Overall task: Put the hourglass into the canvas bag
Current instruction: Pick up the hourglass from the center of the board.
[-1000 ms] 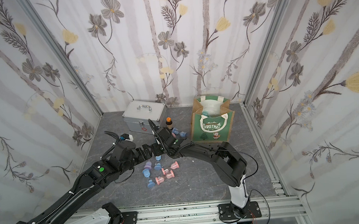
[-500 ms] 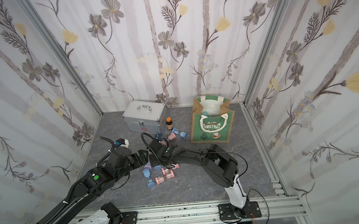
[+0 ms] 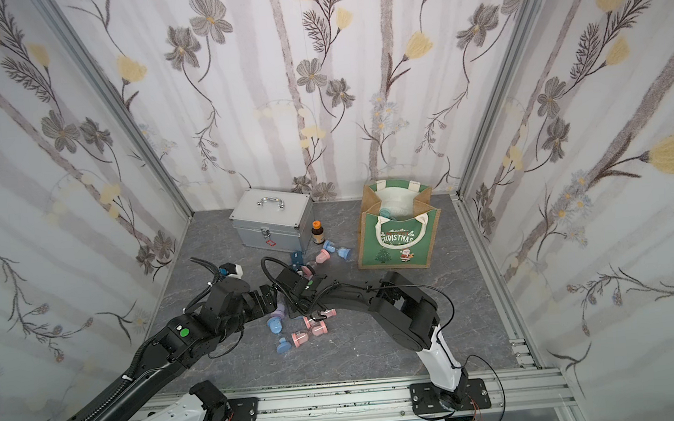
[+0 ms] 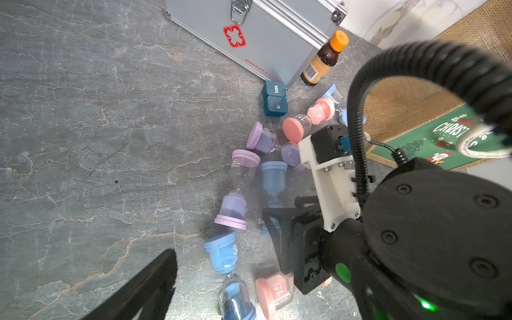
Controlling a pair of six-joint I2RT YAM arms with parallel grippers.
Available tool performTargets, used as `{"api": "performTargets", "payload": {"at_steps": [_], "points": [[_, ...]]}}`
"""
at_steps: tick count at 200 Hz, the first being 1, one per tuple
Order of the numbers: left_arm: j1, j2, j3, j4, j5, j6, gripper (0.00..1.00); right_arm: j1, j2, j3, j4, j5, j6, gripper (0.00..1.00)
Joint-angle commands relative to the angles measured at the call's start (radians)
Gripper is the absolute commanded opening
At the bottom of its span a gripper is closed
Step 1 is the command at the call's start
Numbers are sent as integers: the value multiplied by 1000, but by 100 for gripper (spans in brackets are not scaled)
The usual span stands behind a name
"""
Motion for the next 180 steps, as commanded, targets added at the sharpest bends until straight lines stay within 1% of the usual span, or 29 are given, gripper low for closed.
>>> {"api": "performTargets", "payload": {"at_steps": [1, 40, 73, 111, 132, 154, 171, 180], "points": [[1, 6, 0, 48, -3, 3, 100, -12, 10, 14, -19, 64, -31, 57], [1, 10, -1, 46, -3, 6, 100, -49, 19, 18, -50, 74, -68, 53], [1, 13, -2, 51, -6, 5, 100, -51, 10, 11, -74, 80, -101, 54], [1, 22, -1, 60, 4, 5, 100, -51, -4, -33, -65, 39, -128, 54], [1, 31, -1, 69, 12, 5, 100, -53, 1, -42, -56, 43, -134, 53], [0, 40, 5, 69, 17, 4, 100, -56, 13, -38, -52, 43, -137, 50], [1, 41, 7, 64, 18, 6, 100, -57, 10, -39, -49, 50, -145, 44], [1, 39, 8, 63, 17, 5, 100, -60, 3, -39, -49, 53, -148, 43]]}}
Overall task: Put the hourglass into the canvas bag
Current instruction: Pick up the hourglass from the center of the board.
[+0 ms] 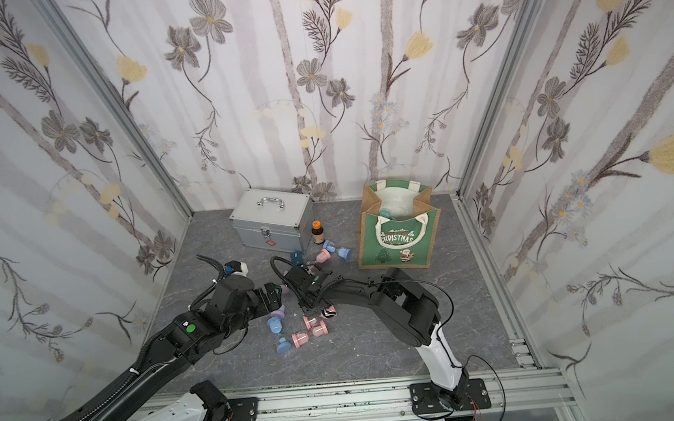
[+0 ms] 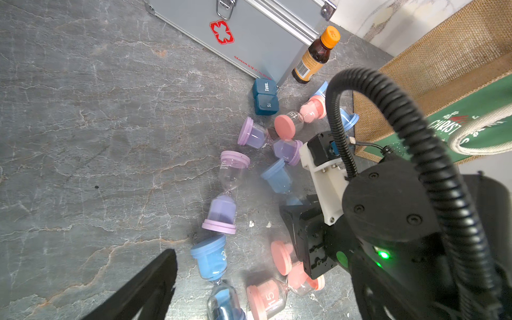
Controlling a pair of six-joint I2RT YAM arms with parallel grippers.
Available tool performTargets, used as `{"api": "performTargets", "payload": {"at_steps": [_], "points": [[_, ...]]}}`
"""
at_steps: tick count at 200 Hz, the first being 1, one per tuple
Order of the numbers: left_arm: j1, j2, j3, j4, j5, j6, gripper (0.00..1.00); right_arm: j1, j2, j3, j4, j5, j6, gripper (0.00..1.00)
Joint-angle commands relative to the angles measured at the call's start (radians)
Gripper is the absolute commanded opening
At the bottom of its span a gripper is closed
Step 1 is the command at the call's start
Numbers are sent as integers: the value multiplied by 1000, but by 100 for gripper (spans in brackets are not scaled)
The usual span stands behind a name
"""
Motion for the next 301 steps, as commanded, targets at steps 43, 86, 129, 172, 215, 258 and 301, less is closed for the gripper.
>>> {"api": "performTargets", "payload": {"at_steps": [43, 86, 129, 172, 215, 258, 301], "points": [[1, 2, 17, 32, 3, -1, 100, -18, -54, -2, 33, 4, -38, 36], [1, 5, 35, 35, 11, 8, 100, -36, -151, -38, 55, -29, -46, 31], [1, 8, 69, 52, 16, 39, 100, -61, -295, -63, 60, -19, -45, 27], [1, 38, 119, 87, 45, 78, 100, -129, -458, -61, 49, 10, -51, 26], [1, 103, 172, 127, 99, 110, 100, -261, -564, -19, 3, 58, -87, 24], [1, 194, 235, 160, 161, 133, 100, -426, -616, 20, -11, 53, -105, 24], [1, 272, 282, 193, 216, 138, 100, -569, -589, 68, -12, 110, -124, 24]]}}
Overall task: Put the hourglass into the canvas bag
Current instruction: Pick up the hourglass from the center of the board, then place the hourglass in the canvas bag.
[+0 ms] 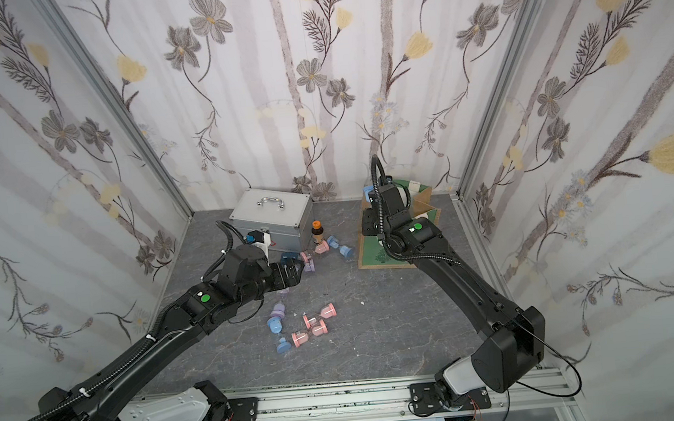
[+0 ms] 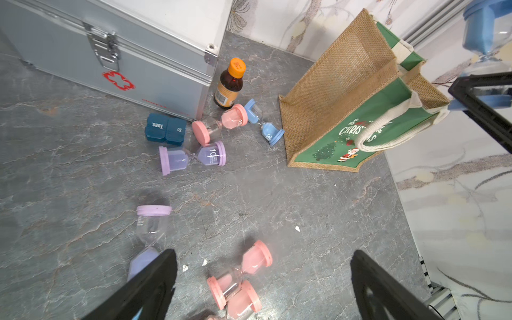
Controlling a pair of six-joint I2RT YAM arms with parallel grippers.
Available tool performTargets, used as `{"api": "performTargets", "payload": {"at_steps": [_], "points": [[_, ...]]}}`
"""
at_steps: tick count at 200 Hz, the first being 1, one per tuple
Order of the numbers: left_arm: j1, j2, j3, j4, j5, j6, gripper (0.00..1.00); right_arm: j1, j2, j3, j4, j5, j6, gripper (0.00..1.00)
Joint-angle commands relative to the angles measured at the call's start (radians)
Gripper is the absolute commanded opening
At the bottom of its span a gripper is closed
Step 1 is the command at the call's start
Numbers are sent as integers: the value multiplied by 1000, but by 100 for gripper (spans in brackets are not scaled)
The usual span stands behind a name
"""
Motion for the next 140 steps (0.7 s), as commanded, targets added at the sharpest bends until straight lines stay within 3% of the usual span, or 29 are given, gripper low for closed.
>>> {"api": "performTargets", "payload": {"at_steps": [1, 51, 140], "points": [[1, 30, 26, 59, 42, 11, 100, -53, 23, 34, 21, 61, -24, 24], [1, 90, 56, 87, 50, 0, 100, -164, 143, 112, 26, 43, -47, 24], [1, 163, 68, 127, 73, -16, 100, -201, 382, 224, 21, -17, -66, 25]]}}
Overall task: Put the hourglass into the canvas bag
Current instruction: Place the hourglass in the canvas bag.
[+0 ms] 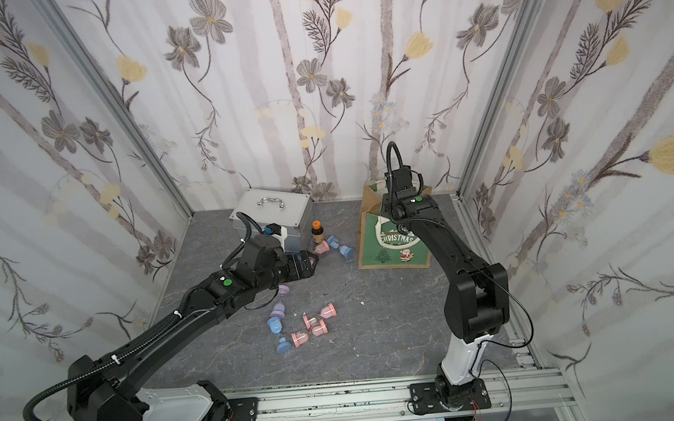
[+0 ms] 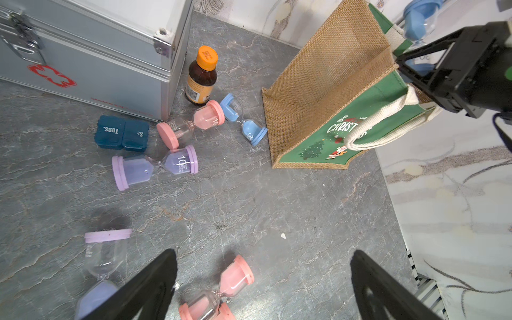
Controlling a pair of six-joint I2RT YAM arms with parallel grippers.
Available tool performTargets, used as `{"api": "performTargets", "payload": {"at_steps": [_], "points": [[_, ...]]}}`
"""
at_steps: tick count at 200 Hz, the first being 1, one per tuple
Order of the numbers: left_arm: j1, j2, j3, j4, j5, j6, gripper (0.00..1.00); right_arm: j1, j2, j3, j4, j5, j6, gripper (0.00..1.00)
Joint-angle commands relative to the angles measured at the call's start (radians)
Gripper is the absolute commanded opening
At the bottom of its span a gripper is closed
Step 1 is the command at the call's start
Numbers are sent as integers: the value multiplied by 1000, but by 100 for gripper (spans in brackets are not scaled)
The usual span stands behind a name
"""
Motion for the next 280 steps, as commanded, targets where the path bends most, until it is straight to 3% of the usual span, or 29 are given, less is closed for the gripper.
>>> {"api": "performTargets", "payload": {"at_steps": [1, 69, 111, 138, 197, 280], "points": [[1, 11, 16, 35, 4, -12, 100, -5, 45, 28, 20, -31, -15, 25], [1, 26, 17, 31, -9, -12, 100, -27, 154, 13, 14, -117, -14, 32], [1, 26, 17, 29, -15, -14, 100, -29, 131, 11, 17, -116, -11, 48], [1, 20, 15, 23, -21, -17, 100, -29, 79, 11, 15, -109, -11, 58], [1, -17, 13, 15, -25, -18, 100, -2, -103, -2, 0, -128, -15, 70], [1, -178, -78, -67, -90, -23, 100, 222, -343, -185, 56, -129, -141, 85]]}}
